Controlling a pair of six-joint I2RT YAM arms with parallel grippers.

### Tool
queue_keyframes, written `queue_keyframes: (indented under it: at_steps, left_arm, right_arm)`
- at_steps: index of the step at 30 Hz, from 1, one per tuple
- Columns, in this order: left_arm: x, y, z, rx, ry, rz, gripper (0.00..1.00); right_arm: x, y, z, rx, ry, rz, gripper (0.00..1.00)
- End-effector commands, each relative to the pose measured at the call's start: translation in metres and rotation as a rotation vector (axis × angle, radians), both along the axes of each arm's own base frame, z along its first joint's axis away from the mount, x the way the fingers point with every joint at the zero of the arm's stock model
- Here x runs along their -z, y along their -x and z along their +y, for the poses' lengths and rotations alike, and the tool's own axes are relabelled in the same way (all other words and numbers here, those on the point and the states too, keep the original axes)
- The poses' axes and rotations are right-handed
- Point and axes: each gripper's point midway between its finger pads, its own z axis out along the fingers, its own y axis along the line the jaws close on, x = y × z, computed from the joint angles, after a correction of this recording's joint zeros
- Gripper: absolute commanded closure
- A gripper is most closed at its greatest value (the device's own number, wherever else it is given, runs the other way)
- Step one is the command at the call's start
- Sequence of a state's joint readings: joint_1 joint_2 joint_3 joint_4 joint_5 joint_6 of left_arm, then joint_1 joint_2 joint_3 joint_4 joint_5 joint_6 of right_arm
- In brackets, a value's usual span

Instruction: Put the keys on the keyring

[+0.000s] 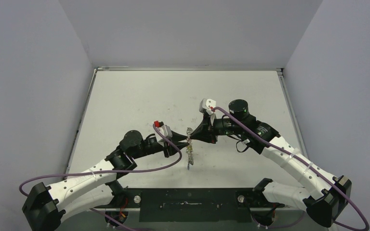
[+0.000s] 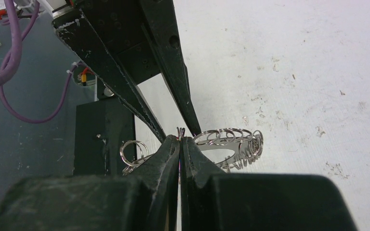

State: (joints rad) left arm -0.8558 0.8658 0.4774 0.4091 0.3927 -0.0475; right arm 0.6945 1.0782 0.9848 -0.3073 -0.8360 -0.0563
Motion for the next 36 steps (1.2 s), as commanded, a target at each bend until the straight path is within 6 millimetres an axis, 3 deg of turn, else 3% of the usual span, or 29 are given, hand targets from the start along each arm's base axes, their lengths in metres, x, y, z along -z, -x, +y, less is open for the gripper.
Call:
queue_keyframes:
  at_steps: [1, 12, 21, 31, 36]
  left_arm:
    - [-0.045, 0.001, -0.007, 0.031, 0.105, -0.092, 0.73]
    - [-0.065, 0.0, -0.005, 0.02, 0.159, -0.127, 0.76]
    - [-0.064, 0.004, -0.011, 0.062, 0.161, -0.121, 1.0]
    - [-0.06, 0.005, -0.008, 0.054, 0.081, -0.087, 1.0]
    - [-0.056, 0.004, -0.006, 0.06, -0.031, -0.064, 1.0]
  right_arm:
    - [-0.038, 0.0, 0.005, -0.032, -0.098, -0.108, 1.0]
    - [-0.037, 0.0, 0.005, -0.031, -0.094, -0.104, 1.0]
    - [-0.036, 0.0, 0.004, -0.027, -0.093, -0.105, 1.0]
    - [-0.036, -0.003, 0.003, -0.016, -0.082, -0.117, 1.0]
    - [-0.032, -0.008, -0.003, 0.008, -0.035, -0.148, 0.82]
